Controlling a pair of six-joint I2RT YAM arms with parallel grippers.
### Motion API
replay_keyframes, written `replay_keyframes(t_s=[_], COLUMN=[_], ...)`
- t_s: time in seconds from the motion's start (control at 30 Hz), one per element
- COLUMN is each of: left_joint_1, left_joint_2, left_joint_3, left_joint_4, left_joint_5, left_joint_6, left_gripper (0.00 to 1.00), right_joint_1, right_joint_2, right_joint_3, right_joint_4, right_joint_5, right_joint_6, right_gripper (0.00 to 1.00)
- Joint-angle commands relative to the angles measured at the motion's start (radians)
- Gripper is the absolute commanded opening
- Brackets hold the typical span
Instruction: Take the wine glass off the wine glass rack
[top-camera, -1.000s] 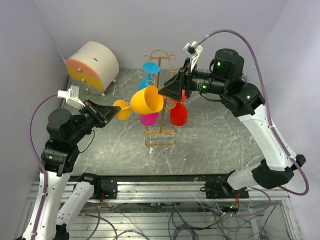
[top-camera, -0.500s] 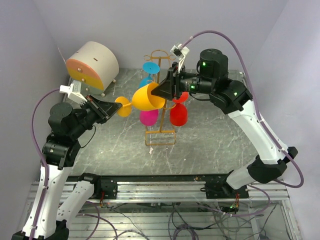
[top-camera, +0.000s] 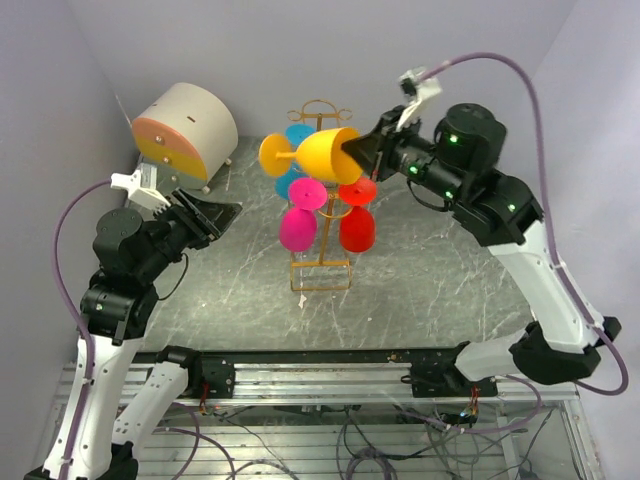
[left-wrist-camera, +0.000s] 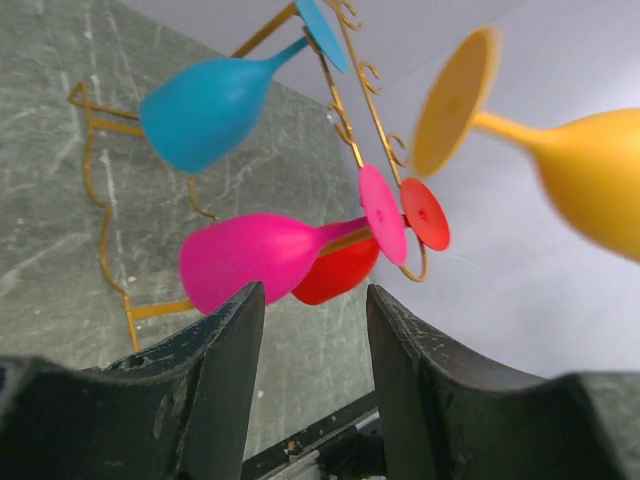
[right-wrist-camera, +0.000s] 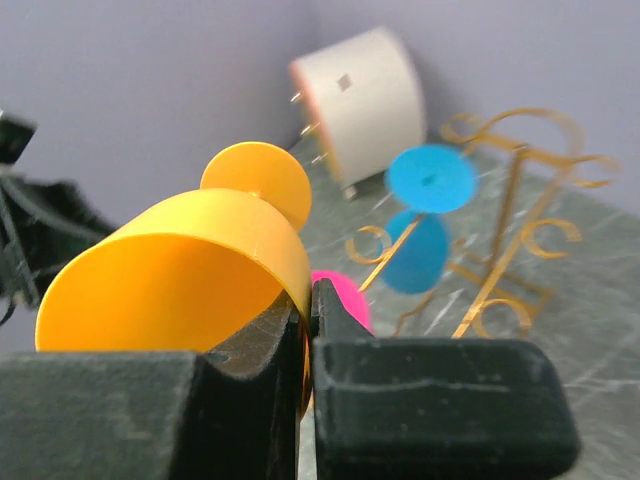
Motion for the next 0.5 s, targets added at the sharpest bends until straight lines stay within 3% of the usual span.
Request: replay_keyframes(t_s=[0.0,0.1,0.2,0.33,0.47], left_joint_1=[0.002,0.002,0.002,0.002,0.002], left_joint_2=[-0.016,-0.028,-0.040,-0.053,-0.063], left_joint_3=[0.033,0.025,0.008,-0.029,-0.092], left_joint_4=[-0.052,-0.079,-0.093,-0.102,-0.091], left_joint_5=[-0.130,-0.205,-0.265,-0.325,-0.351], left_joint_6=[0.104,0.163,0.212,0.257,0.280], left_gripper=[0.56,0.55,0.54,0.53,0.53], right_joint_1=[-0.003,-0.018,-0.104,-0.376,-0.596], right_joint_2=[-0.051,-0.009,0.066,0.165,0.230], right_joint_3=[0.017,0.071,0.161,0.235,0.184], right_joint_4=[0.088,0.082,0.041,-0.063,-0.138], right_joint_5=[0.365,0.581,0.688,0.607,0.463], right_joint_6=[-0.047,-0.103,-0.126,-0.026,0.098], right_gripper=[0.00,0.00,0.00,0.00,0.00])
